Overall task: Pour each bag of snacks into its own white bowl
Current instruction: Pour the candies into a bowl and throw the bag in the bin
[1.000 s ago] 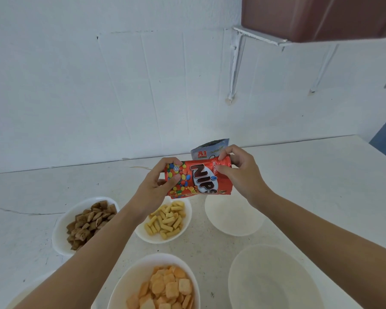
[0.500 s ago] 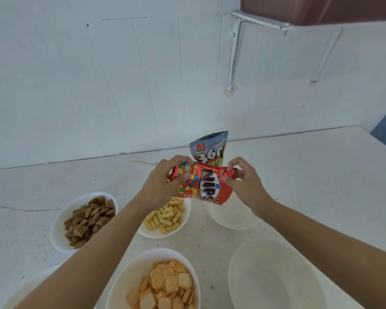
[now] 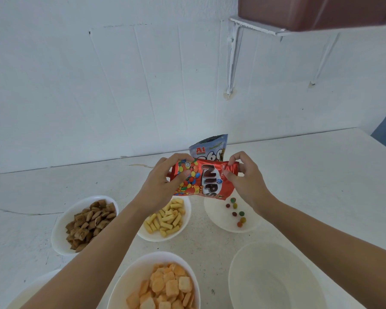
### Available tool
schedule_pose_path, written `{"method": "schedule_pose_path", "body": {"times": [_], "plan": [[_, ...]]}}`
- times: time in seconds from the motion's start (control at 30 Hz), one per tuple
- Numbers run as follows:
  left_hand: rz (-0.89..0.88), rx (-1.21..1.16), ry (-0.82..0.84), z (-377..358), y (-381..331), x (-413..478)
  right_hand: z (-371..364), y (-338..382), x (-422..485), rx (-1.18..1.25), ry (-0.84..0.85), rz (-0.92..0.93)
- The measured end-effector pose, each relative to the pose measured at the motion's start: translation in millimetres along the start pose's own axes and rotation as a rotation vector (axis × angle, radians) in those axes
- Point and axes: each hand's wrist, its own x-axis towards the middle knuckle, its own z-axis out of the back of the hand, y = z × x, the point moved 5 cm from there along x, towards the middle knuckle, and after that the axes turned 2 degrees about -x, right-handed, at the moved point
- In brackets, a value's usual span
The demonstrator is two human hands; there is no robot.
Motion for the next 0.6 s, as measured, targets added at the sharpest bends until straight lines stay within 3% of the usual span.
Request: {"method": "schedule_pose_path", "body": {"times": [0.27, 0.6], "plan": [[-0.063, -0.019, -0.033, 1, -8, 0, 1, 1, 0, 0.048, -0.058, 0.037], [-0.001, 0.068, 0.017, -18, -8, 7, -1, -38, -1, -0.111, 0.031, -0.265]]}}
